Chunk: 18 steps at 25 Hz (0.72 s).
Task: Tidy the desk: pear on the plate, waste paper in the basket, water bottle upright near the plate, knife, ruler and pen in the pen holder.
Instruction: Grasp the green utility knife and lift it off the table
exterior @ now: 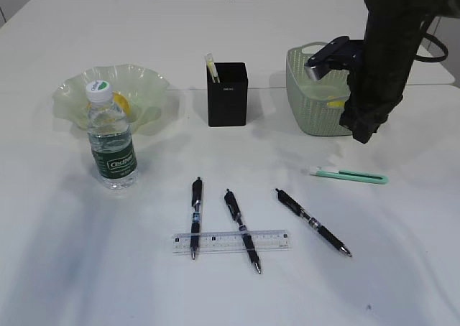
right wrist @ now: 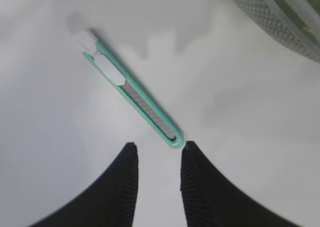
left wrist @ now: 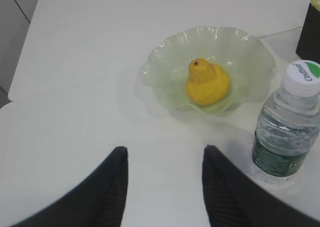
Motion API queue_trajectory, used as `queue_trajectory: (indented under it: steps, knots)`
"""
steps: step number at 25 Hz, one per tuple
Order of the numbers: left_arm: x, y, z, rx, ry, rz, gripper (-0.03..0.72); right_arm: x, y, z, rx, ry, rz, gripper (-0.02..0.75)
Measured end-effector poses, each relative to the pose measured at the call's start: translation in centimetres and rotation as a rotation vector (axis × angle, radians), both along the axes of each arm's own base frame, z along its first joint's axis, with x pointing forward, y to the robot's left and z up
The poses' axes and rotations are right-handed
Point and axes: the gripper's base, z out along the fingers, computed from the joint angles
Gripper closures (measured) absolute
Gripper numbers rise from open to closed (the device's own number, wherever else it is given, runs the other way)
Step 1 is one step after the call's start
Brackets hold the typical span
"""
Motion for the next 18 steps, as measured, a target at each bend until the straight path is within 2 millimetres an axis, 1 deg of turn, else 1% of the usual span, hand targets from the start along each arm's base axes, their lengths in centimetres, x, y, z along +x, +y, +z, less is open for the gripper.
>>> queue_trajectory:
  steps: [10,14,18]
  knots:
    - [-0.01,0.00,-0.02,0.000,0.002,0.000,0.347,0.02,-0.03,0.01,-0.040,0.034,0.298,0.518]
    - [-0.01,0.00,-0.02,0.000,0.002,0.000,0.347,-0.06,0.36,-0.04,-0.014,0.053,0.449,0.518]
    - [0.01,0.00,0.01,0.000,-0.002,0.000,0.347,-0.14,0.76,-0.08,0.026,0.053,0.487,0.518]
